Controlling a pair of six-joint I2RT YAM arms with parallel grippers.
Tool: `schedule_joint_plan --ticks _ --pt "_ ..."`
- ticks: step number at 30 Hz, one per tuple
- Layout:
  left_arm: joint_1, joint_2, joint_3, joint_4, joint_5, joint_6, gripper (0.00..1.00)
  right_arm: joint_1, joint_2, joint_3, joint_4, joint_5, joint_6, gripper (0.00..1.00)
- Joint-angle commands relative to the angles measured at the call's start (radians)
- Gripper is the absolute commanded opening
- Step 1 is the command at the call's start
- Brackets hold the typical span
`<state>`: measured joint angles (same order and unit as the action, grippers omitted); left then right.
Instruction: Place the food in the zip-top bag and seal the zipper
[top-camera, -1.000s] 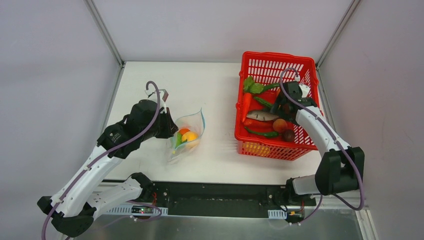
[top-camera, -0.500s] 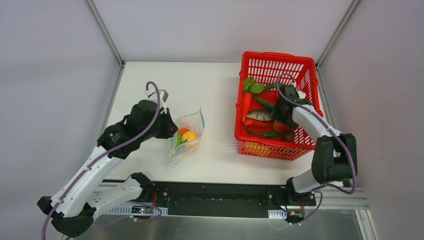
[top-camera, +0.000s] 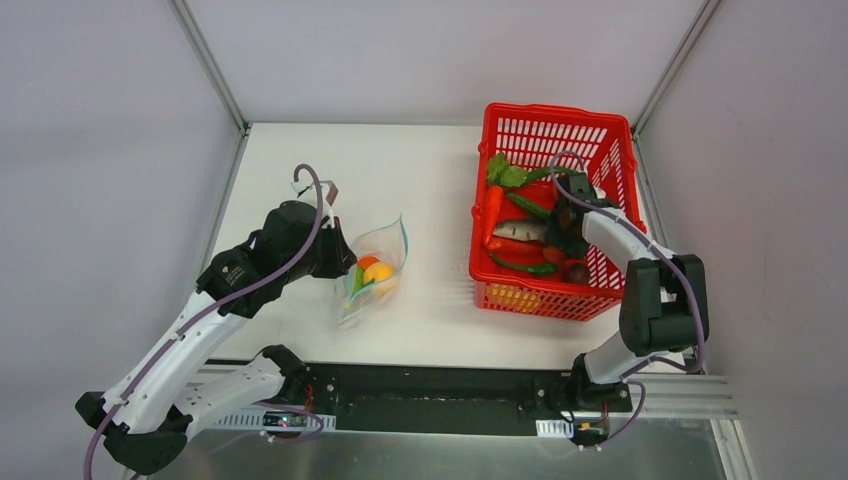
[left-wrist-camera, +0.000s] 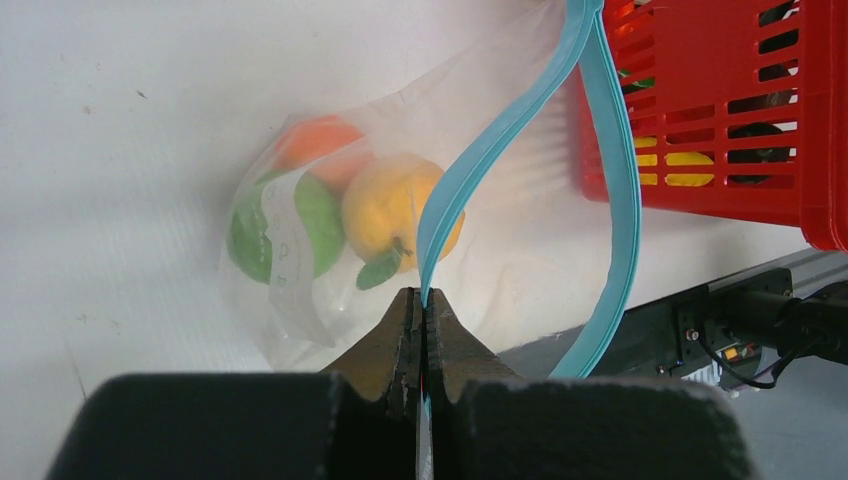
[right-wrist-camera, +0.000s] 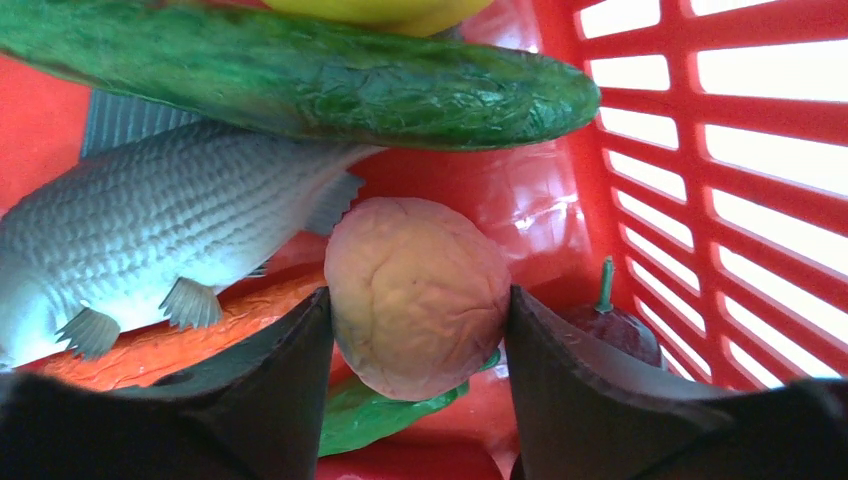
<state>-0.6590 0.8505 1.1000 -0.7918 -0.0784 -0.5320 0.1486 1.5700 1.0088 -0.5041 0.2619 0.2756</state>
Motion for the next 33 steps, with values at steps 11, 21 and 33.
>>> schedule_joint_plan --ticks 11,21,33 --pt "0.009 0.006 -0.006 0.038 0.028 -0.014 0.00 -0.004 -0.303 -0.005 0.048 -0.228 -0.037 0.39" --pt "0.008 0.015 -0.007 0.045 0.041 -0.019 0.00 -0.004 -0.436 0.036 0.035 -0.497 -0.003 0.39" --pt "0.008 0.004 -0.013 0.066 0.041 -0.036 0.00 0.027 -0.605 0.085 0.220 -0.941 0.116 0.40"
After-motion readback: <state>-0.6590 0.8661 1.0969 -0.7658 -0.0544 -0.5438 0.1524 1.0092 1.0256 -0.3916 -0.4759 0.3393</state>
